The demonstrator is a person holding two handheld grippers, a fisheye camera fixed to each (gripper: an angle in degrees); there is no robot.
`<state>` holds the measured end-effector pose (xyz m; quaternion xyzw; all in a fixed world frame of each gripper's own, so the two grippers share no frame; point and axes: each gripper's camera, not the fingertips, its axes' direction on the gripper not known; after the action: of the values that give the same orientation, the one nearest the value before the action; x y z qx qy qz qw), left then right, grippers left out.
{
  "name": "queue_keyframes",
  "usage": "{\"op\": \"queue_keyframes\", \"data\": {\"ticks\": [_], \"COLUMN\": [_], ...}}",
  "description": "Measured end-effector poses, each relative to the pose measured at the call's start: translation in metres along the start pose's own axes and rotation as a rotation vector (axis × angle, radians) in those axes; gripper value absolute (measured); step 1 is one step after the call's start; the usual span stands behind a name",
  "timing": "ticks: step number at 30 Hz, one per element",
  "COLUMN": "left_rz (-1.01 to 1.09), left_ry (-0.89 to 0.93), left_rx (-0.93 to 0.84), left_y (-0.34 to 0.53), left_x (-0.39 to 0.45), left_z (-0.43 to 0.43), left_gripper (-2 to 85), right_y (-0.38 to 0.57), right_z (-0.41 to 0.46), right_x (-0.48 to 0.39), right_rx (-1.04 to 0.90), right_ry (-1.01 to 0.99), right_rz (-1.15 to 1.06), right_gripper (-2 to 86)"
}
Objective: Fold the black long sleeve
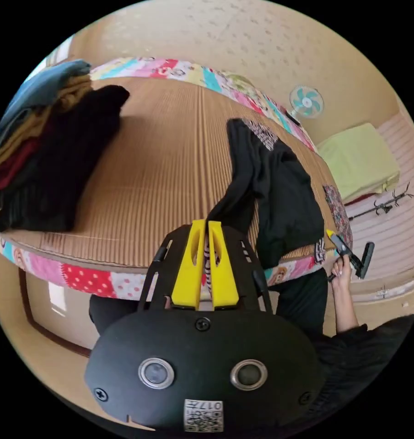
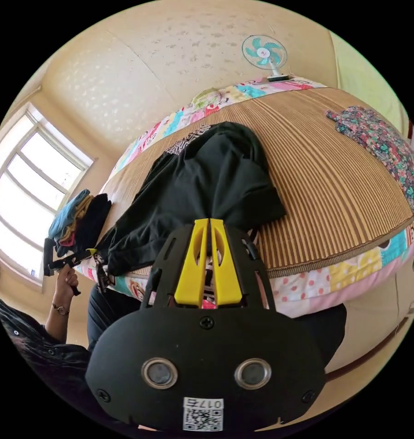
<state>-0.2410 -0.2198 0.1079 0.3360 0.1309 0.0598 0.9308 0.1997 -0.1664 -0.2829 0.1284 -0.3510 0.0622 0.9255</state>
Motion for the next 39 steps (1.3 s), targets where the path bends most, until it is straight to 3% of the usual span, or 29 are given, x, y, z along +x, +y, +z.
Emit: {"op": "queue_keyframes", "data": {"ticks": [3, 5, 6, 8, 10, 14, 16, 17, 18, 20, 24, 28, 29, 30, 35, 39], "left_rz": [-0.213, -0.188, -0.158, -0.081, -0.003, 0.141, 0.187, 0.204, 0.21, 0.208, 0.217, 0.289, 0.284, 0.284, 0.314, 0.25], "left_ry": [0.092, 0.171, 0.199, 0.213, 0.208, 0.35, 0.342, 0.308, 0.277, 0.25, 0.187, 0.201, 0.233, 0.258, 0.333, 0.295], "left_rx": [0.227, 0.275, 0.244, 0.137, 0.017, -0.139, -0.178, -0.195, -0.205, -0.227, -0.362, -0.411, -0.452, -0.485, -0.542, -0.635], "left_y": [0.0, 0.006, 0.01, 0.017, 0.028, 0.06, 0.068, 0.071, 0.072, 0.074, 0.079, 0.084, 0.086, 0.089, 0.119, 0.156], "left_x": [-0.063, -0.067, -0.059, -0.036, -0.009, 0.044, 0.063, 0.073, 0.081, 0.091, 0.105, 0.106, 0.101, 0.093, 0.057, 0.029], "left_z": [-0.07, -0.086, -0.083, -0.065, -0.043, -0.006, 0.002, 0.007, 0.012, 0.024, 0.072, 0.068, 0.062, 0.054, 0.004, -0.014], "left_gripper": [1.0, 1.7, 2.3, 4.4, 6.3, 8.2, 8.6, 9.1, 10.4, 11.3, 10.7, 4.5, 3.8, 3.1, 1.5, 2.7], "right_y": [0.01, 0.022, 0.034, 0.047, 0.042, -0.003, -0.023, -0.022, -0.018, -0.015, -0.018, 0.019, 0.025, 0.036, 0.079, 0.138], "right_z": [-0.01, 0.008, 0.026, 0.02, 0.013, -0.07, -0.158, -0.178, -0.205, -0.207, -0.099, 0.022, 0.025, 0.015, -0.034, -0.084], "right_x": [0.015, 0.026, 0.031, 0.019, 0.018, 0.067, 0.112, 0.119, 0.124, 0.118, 0.064, 0.018, 0.016, 0.006, -0.005, 0.011], "right_rx": [-0.067, -0.223, -0.344, -0.348, -0.476, -0.254, -0.01, 0.059, 0.179, 0.235, -0.053, -0.396, -0.377, -0.324, -0.606, -0.769], "right_ry": [0.092, 0.088, 0.083, 0.152, 0.284, 0.732, 0.84, 0.796, 0.628, 0.376, 0.083, 0.182, 0.21, 0.213, 0.239, 0.016], "right_rz": [0.034, 0.053, 0.049, -0.074, -0.198, -0.086, 0.243, 0.321, 0.382, 0.342, 0.105, -0.093, -0.083, -0.132, -0.218, -0.192], "right_gripper": [9.3, 11.0, 10.6, 6.6, 3.3, 3.0, 4.1, 4.5, 5.9, 8.0, 8.8, 7.2, 6.5, 5.1, 3.1, 2.9]}}
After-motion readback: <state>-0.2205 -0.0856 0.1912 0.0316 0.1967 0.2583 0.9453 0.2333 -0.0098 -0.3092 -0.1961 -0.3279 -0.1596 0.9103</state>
